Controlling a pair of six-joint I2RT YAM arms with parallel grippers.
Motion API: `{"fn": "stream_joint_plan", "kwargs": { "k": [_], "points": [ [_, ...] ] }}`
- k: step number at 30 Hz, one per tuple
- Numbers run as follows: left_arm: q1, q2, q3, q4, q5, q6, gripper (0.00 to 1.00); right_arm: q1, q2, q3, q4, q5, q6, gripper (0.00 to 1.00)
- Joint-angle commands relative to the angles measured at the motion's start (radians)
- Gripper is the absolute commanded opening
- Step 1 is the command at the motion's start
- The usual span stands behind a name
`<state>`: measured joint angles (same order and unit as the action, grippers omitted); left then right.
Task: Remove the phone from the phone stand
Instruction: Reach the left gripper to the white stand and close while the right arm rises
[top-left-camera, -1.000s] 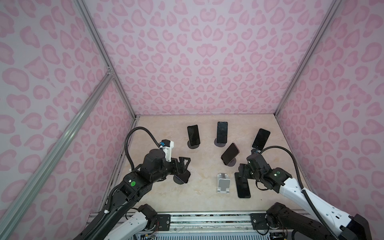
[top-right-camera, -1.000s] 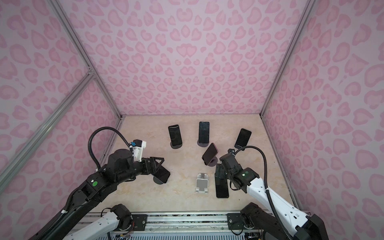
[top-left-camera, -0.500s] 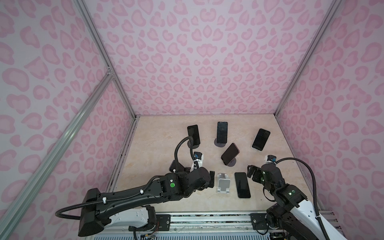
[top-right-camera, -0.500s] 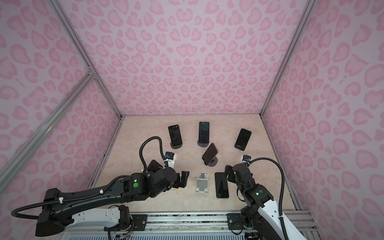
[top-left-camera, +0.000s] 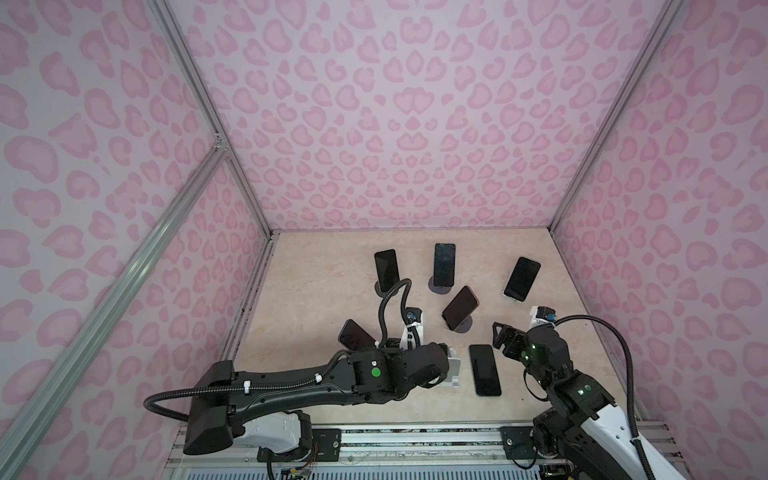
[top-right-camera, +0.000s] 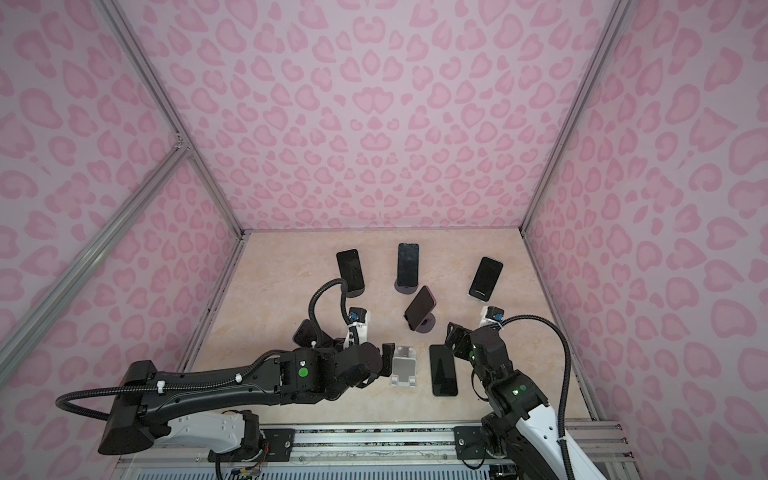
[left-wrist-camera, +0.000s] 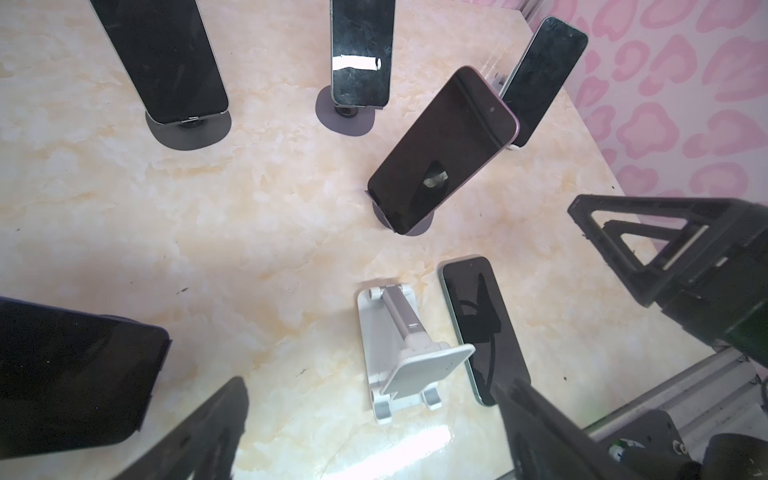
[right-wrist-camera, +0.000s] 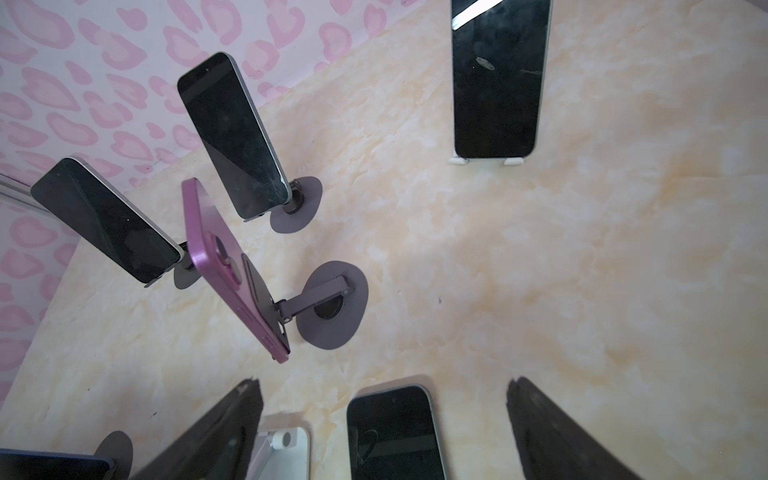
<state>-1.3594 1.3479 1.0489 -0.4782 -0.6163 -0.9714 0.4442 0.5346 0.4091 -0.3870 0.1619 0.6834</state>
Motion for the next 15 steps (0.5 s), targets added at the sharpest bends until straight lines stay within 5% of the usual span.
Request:
{"fn": "stream_joint_plan", "kwargs": {
  "k": [1, 15],
  "points": [
    [-0.027, 0.059, 0.046, -0.015, -0.04, -0.057, 0.98, -0.005, 0.001, 0.018, 0.016, -0.005, -0.026, 0.97],
    [-0.065, 0.409, 0.262, -0.061, -0.039, -0.269, 0.98, -0.096, -0.137, 0.044, -0.068, -0.072, -0.09, 0.97]
  ]
}}
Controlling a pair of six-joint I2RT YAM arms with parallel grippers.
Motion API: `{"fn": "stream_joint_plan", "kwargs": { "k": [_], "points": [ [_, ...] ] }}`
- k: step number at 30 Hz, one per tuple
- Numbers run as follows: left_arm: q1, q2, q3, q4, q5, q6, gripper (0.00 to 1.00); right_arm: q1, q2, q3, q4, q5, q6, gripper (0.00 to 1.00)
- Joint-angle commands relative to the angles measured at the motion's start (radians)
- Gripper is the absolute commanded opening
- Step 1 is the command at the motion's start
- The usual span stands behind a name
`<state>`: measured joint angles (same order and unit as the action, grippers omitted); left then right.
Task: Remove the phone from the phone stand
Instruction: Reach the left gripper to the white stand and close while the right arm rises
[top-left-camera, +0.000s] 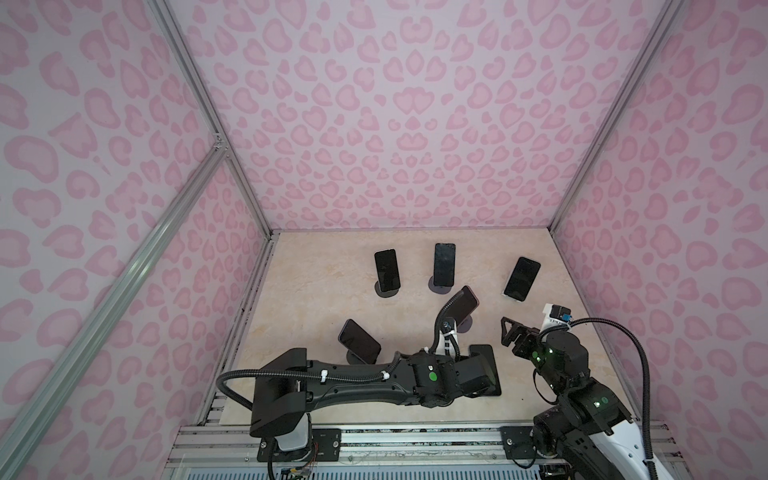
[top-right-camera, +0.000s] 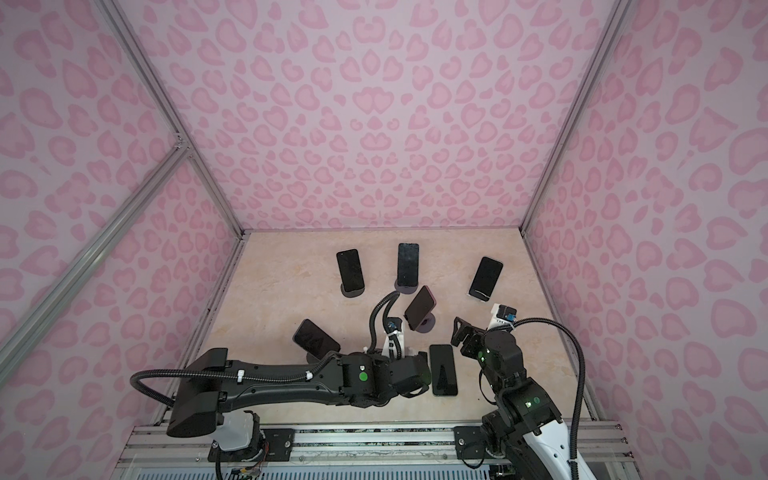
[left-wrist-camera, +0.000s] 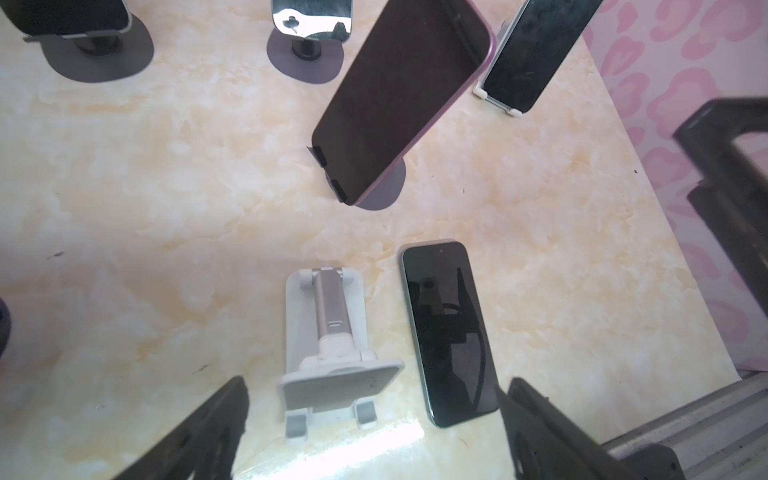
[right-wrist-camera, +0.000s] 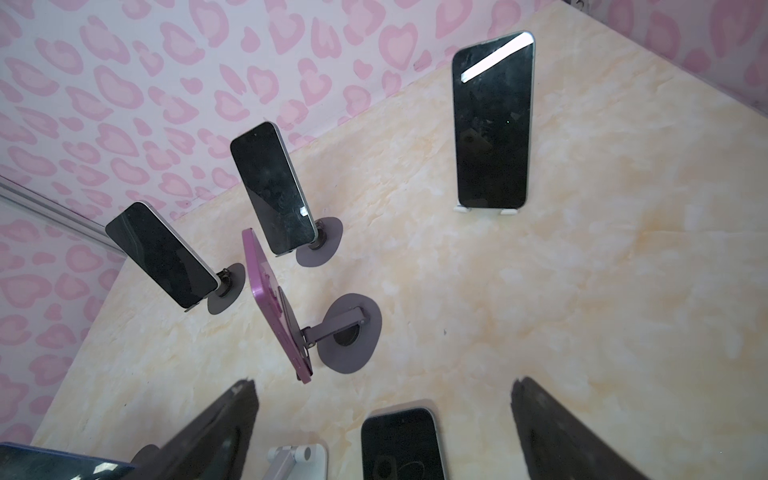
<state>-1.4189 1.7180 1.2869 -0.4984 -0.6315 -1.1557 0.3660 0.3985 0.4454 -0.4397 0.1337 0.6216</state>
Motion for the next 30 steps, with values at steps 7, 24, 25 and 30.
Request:
{"fn": "stream_joint_plan", "kwargs": {
  "k": [7, 24, 25, 30],
  "points": [
    [-0.011, 0.103, 0.02, -0.073, -0.054, -0.157, 0.98, -0.05, 0.037, 0.006, 0.011, -0.129, -0.033, 0.97],
    [0.018, 0.203, 0.047, -0.043, -0.116, -0.052, 0.86, -0.054, 0.078, -0.061, 0.093, -0.191, -0.007, 0.92],
    [0.021, 0.208, 0.049, -0.042, -0.117, -0.048, 0.83, -0.053, 0.079, -0.06, 0.094, -0.19, -0.008, 0.91],
    [0.024, 0.212, 0.031, 0.001, -0.109, -0.016, 0.79, -0.055, 0.081, -0.056, 0.081, -0.179, -0.021, 0.91]
  ]
}}
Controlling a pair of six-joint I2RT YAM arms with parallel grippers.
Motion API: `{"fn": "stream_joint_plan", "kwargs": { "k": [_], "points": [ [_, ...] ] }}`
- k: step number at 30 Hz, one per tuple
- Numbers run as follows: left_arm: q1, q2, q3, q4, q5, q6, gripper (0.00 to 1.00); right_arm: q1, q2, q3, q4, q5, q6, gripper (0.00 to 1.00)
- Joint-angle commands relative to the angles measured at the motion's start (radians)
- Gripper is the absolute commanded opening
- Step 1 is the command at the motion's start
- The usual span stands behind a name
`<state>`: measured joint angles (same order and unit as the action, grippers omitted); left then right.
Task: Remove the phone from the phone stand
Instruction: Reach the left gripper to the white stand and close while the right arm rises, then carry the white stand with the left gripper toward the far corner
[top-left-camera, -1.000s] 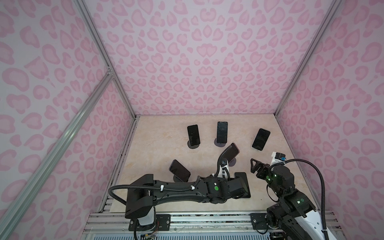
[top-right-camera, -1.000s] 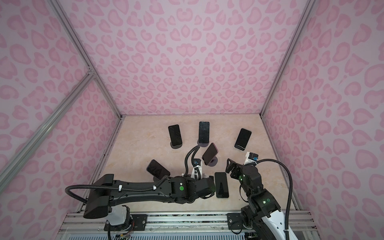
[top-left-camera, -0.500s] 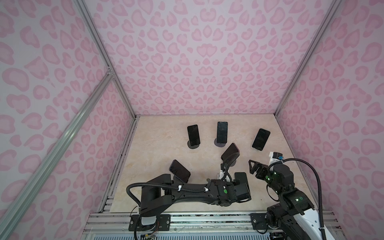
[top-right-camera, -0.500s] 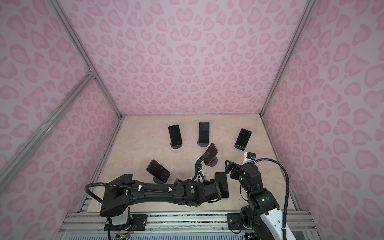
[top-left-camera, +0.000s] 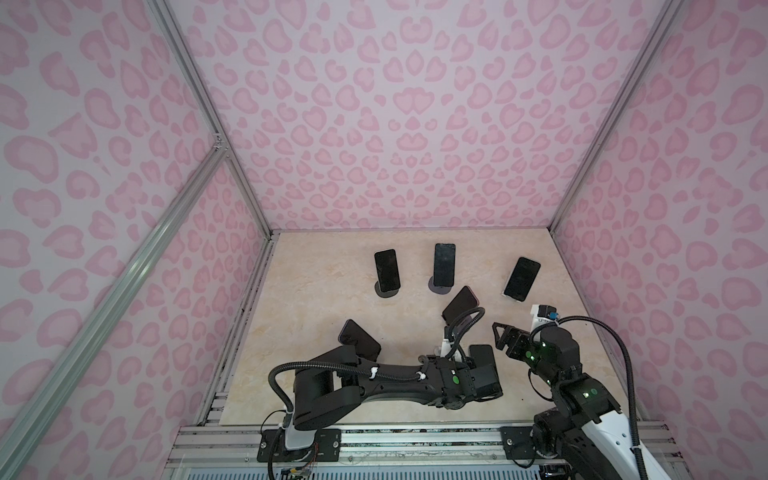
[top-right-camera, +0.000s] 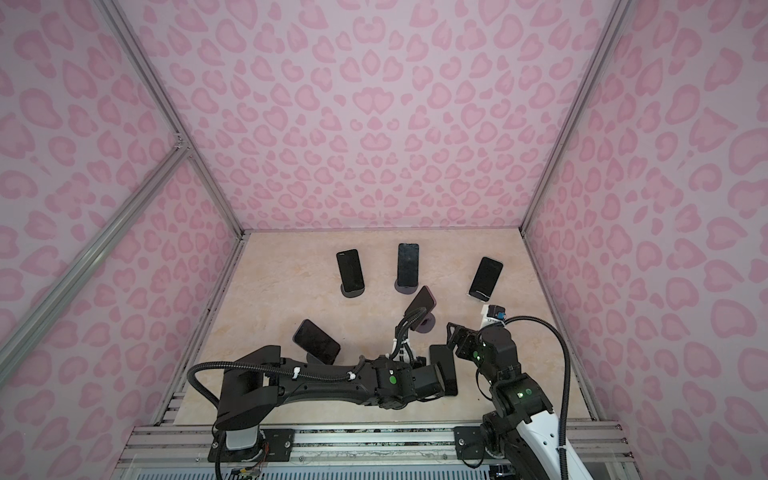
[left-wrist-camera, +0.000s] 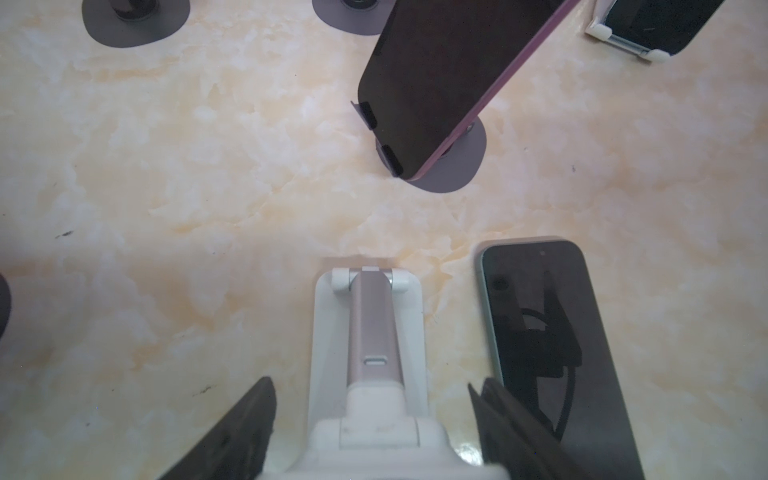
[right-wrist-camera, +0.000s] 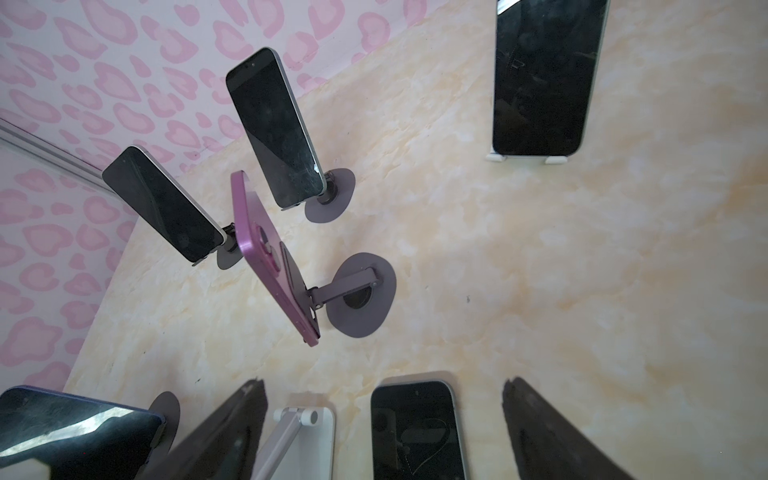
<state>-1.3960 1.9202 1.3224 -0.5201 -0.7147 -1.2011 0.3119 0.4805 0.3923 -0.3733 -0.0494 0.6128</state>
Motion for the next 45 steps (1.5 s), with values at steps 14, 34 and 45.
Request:
{"fn": "stream_joint_plan", "kwargs": {
  "k": [14, 34, 45],
  "points": [
    [-0.001, -0.024, -0.041, 0.016, -0.047, 0.046, 0.58, -0.003, -0.02, -0.007, 0.011, 0.017, -0.024, 0.9],
    [0.031, -0.431, -0.066, -0.333, -0.178, 0.13, 0.51, -0.003, -0.033, -0.013, 0.016, -0.011, -0.017, 0.89],
    [0.419, -0.735, -0.055, -0.345, -0.095, 0.442, 0.51, -0.003, 0.029, -0.015, 0.074, -0.055, -0.006, 0.87]
  ]
}}
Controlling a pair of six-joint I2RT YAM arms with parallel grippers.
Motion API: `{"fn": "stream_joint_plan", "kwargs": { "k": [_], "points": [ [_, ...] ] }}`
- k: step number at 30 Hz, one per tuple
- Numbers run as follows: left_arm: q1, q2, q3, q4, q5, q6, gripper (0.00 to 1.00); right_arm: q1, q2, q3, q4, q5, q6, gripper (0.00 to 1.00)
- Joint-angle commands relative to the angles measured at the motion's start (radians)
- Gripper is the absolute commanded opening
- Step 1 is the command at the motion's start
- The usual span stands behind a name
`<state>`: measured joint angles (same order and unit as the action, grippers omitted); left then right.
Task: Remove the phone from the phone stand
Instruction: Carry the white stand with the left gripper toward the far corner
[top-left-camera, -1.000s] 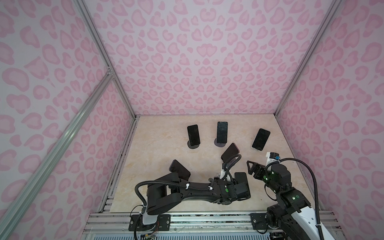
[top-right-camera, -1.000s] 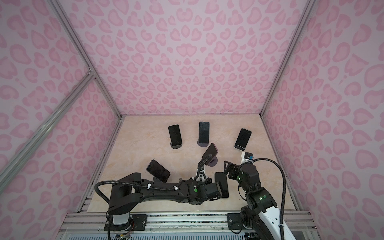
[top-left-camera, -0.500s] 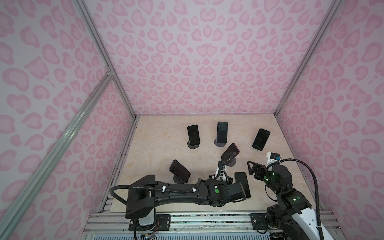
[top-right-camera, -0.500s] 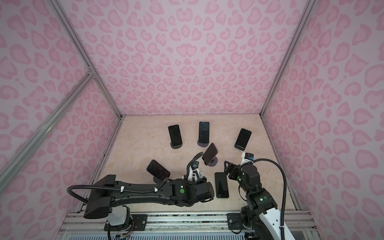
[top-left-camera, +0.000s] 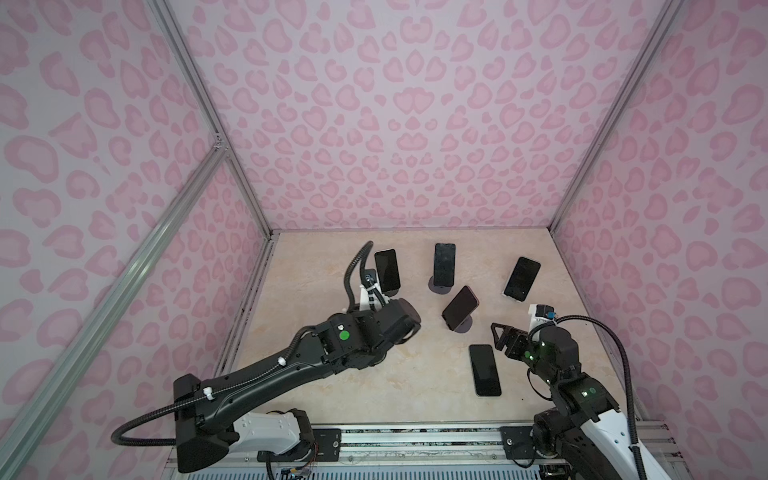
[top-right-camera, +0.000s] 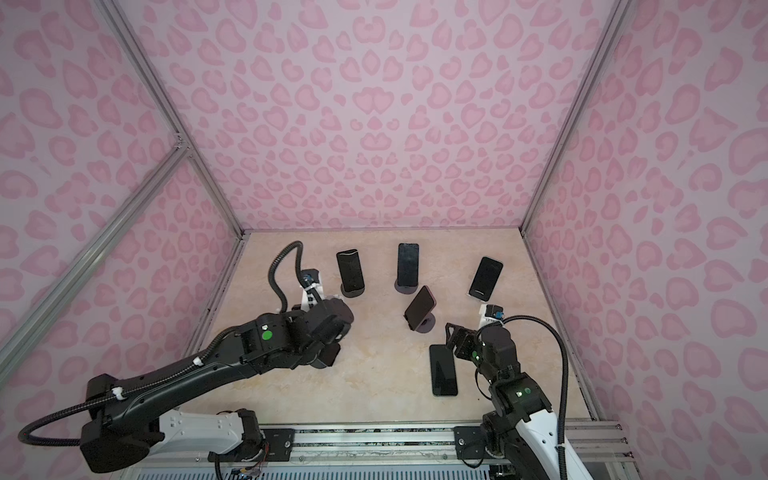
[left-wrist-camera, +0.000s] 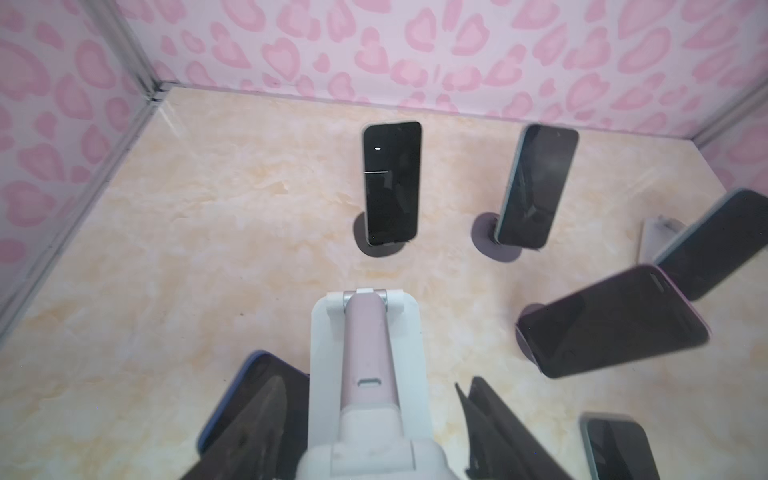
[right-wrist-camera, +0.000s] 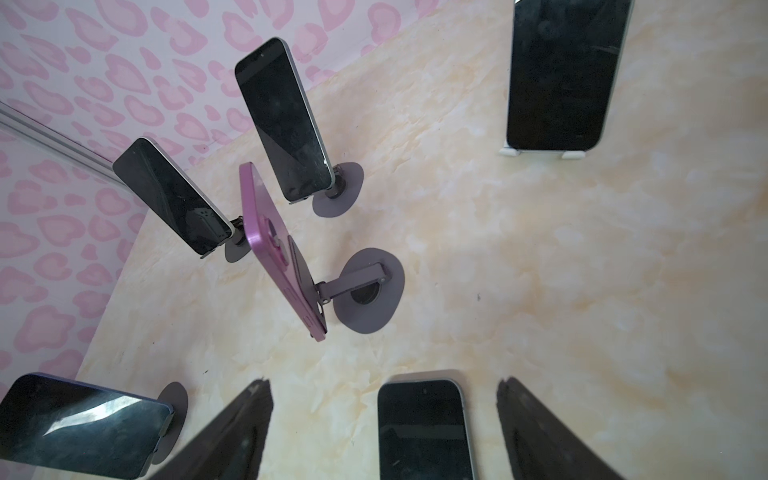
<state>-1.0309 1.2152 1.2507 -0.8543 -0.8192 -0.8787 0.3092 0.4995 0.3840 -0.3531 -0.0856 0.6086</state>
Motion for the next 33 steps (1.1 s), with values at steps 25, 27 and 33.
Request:
{"fn": "stream_joint_plan", "kwargs": {
  "k": [25, 27, 33],
  "points": [
    [0.901, 0.05, -0.076, 0.275, 0.399, 0.36, 0.51, -0.001, 0.021, -0.012, 0.067, -0.025, -0.023, 0.87],
    [0.959, 0.09, -0.125, 0.357, 0.461, 0.329, 0.51, 0.001, 0.017, -0.016, 0.068, -0.035, -0.012, 0.85],
    [1.054, 0.213, -0.2, 0.532, 0.463, 0.238, 0.51, 0.001, -0.033, -0.017, 0.014, -0.041, -0.005, 0.85]
  ]
}}
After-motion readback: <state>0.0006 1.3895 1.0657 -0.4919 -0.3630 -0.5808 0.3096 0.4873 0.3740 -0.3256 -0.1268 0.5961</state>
